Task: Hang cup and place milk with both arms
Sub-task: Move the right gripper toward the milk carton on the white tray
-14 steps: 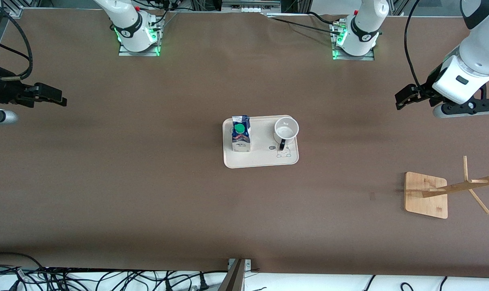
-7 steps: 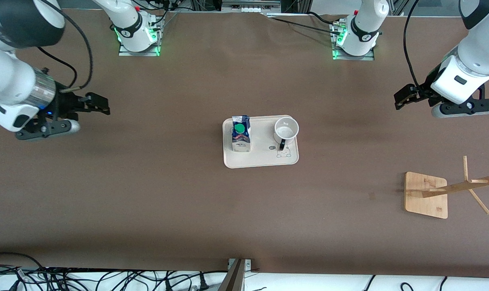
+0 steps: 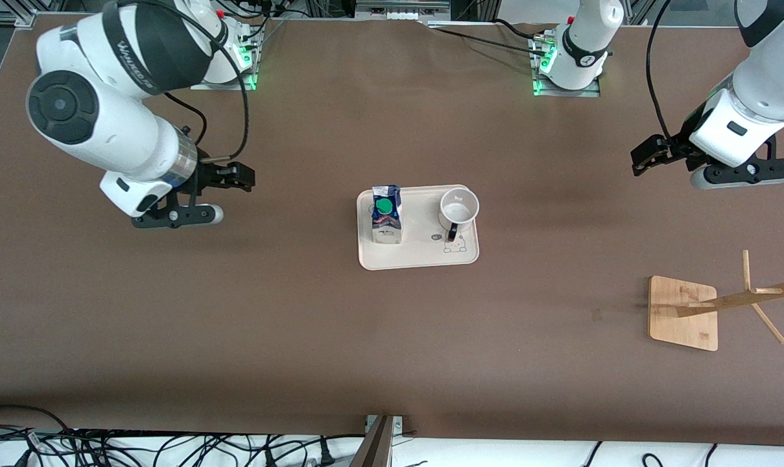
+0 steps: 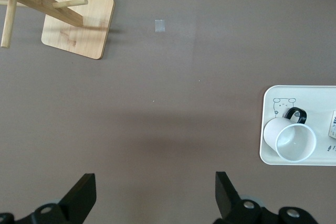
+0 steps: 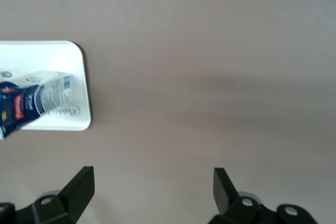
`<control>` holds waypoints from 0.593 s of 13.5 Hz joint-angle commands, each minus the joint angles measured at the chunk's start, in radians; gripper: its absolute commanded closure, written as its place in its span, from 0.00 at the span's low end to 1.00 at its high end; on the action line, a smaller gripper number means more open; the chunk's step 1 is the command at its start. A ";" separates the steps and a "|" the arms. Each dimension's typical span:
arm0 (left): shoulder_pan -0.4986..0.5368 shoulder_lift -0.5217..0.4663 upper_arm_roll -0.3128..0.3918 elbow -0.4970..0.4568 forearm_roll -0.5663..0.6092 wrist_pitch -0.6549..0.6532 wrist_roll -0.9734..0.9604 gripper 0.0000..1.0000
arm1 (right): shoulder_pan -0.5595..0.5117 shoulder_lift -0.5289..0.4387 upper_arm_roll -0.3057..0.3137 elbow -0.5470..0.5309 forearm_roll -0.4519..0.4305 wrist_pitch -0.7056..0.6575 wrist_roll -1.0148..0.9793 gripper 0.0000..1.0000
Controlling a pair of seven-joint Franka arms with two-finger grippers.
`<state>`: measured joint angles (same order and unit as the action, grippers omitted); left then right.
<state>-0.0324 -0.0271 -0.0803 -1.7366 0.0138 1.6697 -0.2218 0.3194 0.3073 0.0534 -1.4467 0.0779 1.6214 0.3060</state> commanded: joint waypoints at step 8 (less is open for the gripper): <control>-0.003 -0.002 -0.004 -0.004 0.012 0.008 0.002 0.00 | 0.239 0.131 -0.010 0.043 0.000 0.201 0.433 0.00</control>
<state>-0.0333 -0.0260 -0.0814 -1.7368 0.0138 1.6697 -0.2218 0.5197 0.4117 0.0551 -1.4314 0.0779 1.8008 0.6734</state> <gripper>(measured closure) 0.000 0.000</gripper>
